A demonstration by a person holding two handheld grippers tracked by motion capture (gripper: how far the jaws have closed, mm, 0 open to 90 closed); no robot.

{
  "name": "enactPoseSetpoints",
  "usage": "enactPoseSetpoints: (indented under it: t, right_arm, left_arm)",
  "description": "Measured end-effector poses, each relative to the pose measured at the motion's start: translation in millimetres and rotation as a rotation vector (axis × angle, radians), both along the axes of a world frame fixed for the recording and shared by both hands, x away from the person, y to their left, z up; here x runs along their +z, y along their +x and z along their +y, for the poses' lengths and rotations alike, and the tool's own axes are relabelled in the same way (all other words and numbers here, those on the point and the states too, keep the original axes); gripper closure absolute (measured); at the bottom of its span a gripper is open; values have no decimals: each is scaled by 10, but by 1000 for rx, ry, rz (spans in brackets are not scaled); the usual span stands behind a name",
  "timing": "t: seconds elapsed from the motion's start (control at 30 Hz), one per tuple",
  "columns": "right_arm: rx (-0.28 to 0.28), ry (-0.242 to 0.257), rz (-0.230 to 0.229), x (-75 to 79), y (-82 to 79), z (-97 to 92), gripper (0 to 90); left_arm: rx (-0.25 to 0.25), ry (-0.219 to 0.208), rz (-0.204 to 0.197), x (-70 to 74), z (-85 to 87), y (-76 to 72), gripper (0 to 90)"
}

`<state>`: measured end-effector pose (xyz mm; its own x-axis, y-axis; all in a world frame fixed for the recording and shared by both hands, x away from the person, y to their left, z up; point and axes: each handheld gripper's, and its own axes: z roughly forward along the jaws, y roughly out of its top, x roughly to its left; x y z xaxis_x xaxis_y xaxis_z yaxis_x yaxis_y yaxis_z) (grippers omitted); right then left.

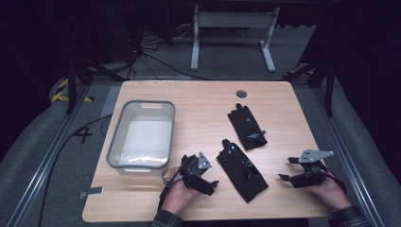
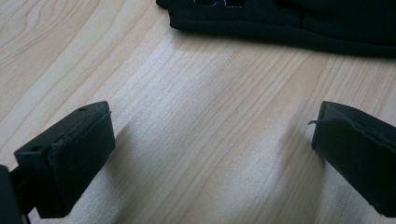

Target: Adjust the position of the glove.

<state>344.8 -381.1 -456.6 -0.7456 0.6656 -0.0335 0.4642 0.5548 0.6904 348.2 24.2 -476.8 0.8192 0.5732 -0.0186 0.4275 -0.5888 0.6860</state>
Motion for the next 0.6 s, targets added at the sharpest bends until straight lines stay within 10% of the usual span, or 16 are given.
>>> enactPoseSetpoints:
  t: [0.6]
  right_arm:
    - [-19,5,-31,217,358,167,315]
  left_arm:
    - [5,-4,-3,-3,-8,0,0]
